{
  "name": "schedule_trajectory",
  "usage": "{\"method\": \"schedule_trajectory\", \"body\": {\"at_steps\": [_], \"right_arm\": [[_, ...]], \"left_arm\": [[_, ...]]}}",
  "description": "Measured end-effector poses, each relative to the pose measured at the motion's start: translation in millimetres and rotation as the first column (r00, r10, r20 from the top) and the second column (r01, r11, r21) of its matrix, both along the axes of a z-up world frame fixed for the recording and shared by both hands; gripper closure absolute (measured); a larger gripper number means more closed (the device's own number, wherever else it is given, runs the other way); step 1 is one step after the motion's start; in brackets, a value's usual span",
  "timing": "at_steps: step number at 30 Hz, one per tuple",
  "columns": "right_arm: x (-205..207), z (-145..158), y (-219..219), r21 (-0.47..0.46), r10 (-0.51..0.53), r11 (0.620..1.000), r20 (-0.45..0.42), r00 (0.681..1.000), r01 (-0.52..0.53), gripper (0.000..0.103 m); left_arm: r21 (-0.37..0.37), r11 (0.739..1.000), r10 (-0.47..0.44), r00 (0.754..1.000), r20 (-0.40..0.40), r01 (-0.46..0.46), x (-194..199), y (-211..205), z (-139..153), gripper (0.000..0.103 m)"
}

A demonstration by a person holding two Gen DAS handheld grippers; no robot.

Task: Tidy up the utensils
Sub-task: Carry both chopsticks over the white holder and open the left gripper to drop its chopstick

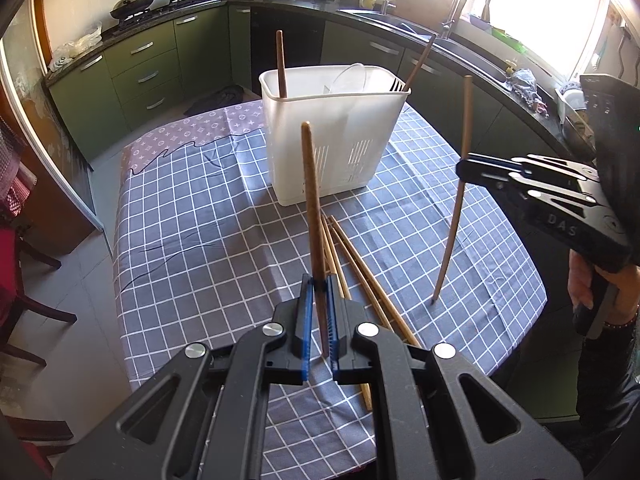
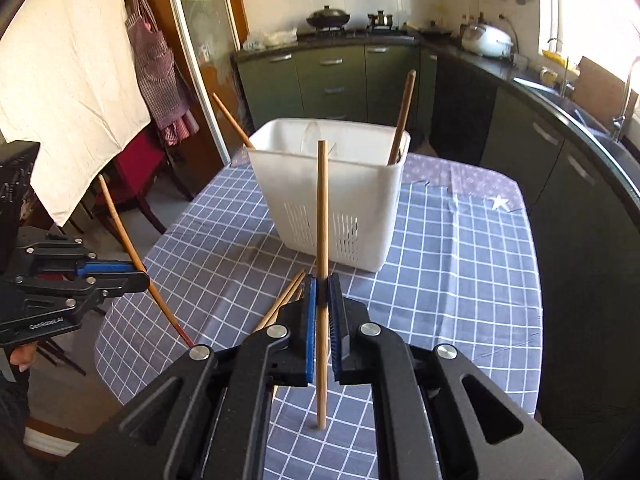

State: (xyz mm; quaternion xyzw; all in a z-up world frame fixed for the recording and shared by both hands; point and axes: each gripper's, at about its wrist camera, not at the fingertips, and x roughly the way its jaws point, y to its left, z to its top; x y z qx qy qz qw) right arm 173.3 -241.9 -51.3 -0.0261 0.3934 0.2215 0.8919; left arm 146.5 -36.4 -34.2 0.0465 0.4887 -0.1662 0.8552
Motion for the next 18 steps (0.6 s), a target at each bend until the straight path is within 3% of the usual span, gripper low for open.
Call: {"method": "schedule_trajectory", "body": {"at_steps": [4, 18], "right_arm": [[-21.6, 5.5, -8.5, 0.0, -0.017, 1.0, 0.049, 0.999, 0.017, 0.096], [-42.3, 5.1, -23.2, 0.044, -0.015, 0.999, 0.04, 0.999, 0.013, 0.096]], "left_arm": [[0.004, 1.0, -0.002, 1.0, 0.003, 0.002, -0.5, -1.2, 0.5, 0.096], [0.019, 1.0, -0.017, 1.0, 0.02, 0.016, -7.7, -8.0, 9.2, 0.096]]}}
